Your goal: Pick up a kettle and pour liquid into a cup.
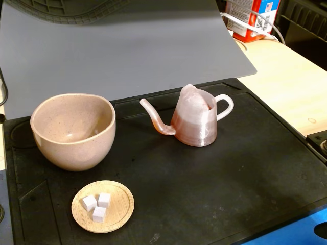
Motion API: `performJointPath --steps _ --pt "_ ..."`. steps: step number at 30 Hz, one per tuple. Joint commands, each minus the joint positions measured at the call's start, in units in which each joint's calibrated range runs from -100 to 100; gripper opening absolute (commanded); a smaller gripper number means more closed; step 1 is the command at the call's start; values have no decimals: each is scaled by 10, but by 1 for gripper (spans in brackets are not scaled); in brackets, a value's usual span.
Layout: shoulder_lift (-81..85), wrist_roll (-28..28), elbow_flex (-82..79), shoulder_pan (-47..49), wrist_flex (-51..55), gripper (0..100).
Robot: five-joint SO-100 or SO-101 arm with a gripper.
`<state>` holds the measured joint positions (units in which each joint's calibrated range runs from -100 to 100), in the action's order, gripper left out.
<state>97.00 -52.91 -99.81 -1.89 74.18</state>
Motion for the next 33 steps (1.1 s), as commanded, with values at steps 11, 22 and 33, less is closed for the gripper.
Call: performJointPath --steps 11,22,33 --pt "4 -2 -1 -4 -319 1" --pt "-4 -31 5 -2 -383 9" --pt "-6 -32 43 -5 -378 10"
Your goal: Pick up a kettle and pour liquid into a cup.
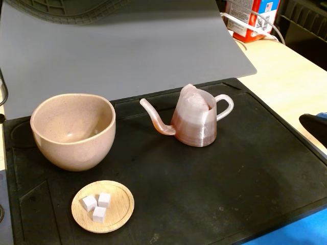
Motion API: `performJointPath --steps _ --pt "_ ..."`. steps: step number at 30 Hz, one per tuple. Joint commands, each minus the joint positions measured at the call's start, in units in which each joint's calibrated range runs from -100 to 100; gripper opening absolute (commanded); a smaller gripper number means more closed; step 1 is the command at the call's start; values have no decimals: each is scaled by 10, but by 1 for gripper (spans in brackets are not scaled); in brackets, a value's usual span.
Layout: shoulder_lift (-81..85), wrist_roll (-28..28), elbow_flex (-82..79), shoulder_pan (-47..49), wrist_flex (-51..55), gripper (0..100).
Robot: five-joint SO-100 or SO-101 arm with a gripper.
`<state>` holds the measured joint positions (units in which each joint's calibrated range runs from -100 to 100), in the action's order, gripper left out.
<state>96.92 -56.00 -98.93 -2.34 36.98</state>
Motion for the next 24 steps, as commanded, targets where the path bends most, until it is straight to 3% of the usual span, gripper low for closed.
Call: performJointPath --steps 1,3,6,10,12,15,17,19,24 --pt "-5 -1 35 -1 -5 10" --pt "-13 -1 46 -1 -2 10" --pt "-157 -1 136 -1 -23 10" --pt "-407 7 183 2 -253 12" --pt "-473 31 183 5 -311 20" --pt "-578 57 183 -1 -421 20" --pt "-603 59 183 -1 -437 20" --pt "-630 116 183 -26 -477 20" --pt "-635 179 183 -30 -485 20"
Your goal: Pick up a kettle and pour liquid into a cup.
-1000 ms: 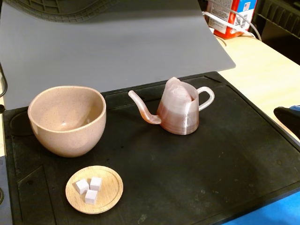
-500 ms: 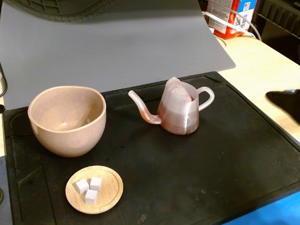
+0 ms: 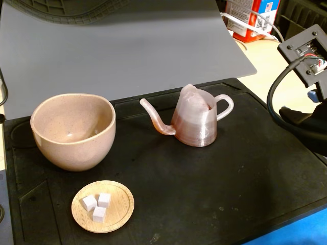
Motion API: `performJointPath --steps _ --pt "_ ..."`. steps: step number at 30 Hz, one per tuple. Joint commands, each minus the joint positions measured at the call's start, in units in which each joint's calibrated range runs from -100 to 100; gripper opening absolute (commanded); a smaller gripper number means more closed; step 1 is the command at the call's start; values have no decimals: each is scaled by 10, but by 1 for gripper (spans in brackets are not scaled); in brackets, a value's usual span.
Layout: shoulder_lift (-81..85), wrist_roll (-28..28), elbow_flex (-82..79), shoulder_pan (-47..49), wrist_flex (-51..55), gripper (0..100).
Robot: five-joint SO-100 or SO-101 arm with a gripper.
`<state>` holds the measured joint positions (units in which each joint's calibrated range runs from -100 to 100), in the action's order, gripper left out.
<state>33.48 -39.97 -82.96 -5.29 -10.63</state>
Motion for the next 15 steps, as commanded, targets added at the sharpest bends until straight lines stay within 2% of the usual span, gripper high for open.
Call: performJointPath --steps 1,7,9,12,15 --pt "0 26 23 2 -9 21" --pt "-9 25 29 16 -9 20" --pt "-114 24 83 59 -95 21" --pt "-223 24 92 65 -235 21" --pt "-228 -2 92 65 -243 21"
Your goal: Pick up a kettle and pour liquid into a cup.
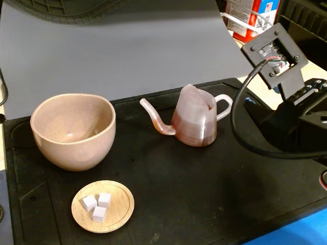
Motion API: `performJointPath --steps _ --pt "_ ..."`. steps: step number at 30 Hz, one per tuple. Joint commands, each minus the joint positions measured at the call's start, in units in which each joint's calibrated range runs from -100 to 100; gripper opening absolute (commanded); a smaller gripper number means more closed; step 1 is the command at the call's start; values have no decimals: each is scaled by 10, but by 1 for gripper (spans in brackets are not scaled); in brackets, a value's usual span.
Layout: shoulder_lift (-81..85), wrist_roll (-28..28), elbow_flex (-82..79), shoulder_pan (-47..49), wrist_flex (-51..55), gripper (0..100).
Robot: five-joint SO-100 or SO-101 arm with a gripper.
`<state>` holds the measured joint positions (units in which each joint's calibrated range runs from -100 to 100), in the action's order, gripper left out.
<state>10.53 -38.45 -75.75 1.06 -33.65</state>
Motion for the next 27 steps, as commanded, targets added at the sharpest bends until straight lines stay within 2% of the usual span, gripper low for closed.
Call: performJointPath --steps 1,7,9,12,14,22,27 --pt "0 -17 20 -3 -12 21" --pt "-1 -14 22 -4 -13 21" --pt "-40 6 53 7 -16 21" --pt "-146 2 66 19 -133 21" --pt "-177 2 70 17 -156 21" --pt "-186 2 99 1 -149 20" --pt "-254 2 127 7 -191 20"
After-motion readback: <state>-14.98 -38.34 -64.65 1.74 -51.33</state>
